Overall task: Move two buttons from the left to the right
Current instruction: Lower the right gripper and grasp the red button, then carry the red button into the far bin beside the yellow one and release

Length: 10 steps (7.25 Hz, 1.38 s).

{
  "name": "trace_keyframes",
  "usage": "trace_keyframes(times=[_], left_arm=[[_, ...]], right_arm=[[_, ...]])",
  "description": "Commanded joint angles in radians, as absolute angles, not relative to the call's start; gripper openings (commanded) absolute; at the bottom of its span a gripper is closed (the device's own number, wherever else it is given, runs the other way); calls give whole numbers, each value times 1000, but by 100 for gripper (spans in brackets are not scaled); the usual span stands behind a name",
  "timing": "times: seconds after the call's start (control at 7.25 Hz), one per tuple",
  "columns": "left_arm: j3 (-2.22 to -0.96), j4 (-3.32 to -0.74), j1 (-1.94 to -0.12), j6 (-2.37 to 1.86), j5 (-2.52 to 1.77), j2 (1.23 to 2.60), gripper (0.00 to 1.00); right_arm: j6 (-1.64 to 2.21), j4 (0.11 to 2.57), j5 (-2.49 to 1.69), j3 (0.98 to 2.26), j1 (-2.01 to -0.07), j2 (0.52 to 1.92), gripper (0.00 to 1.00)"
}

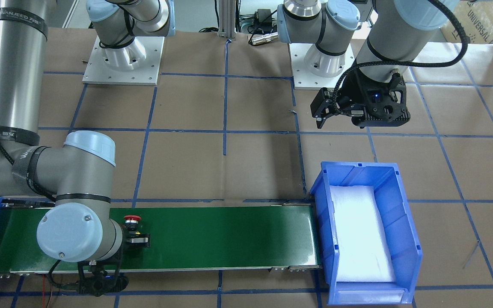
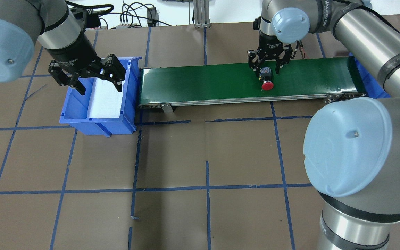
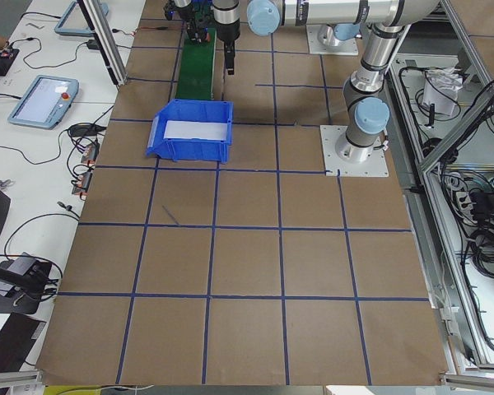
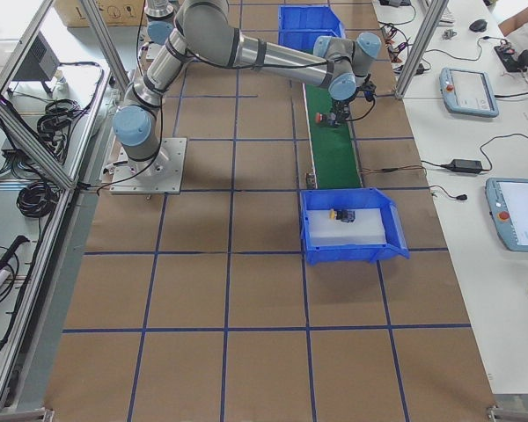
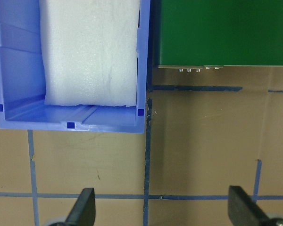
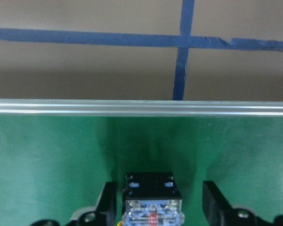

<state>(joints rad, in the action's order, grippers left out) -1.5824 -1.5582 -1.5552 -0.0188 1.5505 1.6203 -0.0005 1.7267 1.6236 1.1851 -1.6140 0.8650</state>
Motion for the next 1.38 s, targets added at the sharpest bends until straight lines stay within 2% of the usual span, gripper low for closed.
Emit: trace_keyframes(times=[0.0,0.41,0.69,1.24], left_arm=[[-1583,-1555,-1555,-20,1545,1620,100],[-1585,-1555,-1555,-25,1543,1618,100],[-1583,-1554,-1555,-31,1546,1618,100],[-1583,-1555,-1555,-28,1543,1618,100]], right_arm=[[-40,1727,1621,1177,-1606,870,9],[-151,1660,1637,1114,-1536,964,8],[-330,1635,1635,1105,-1378,1021,8],[-749,1655,1637,1062,-1088,1005,7]])
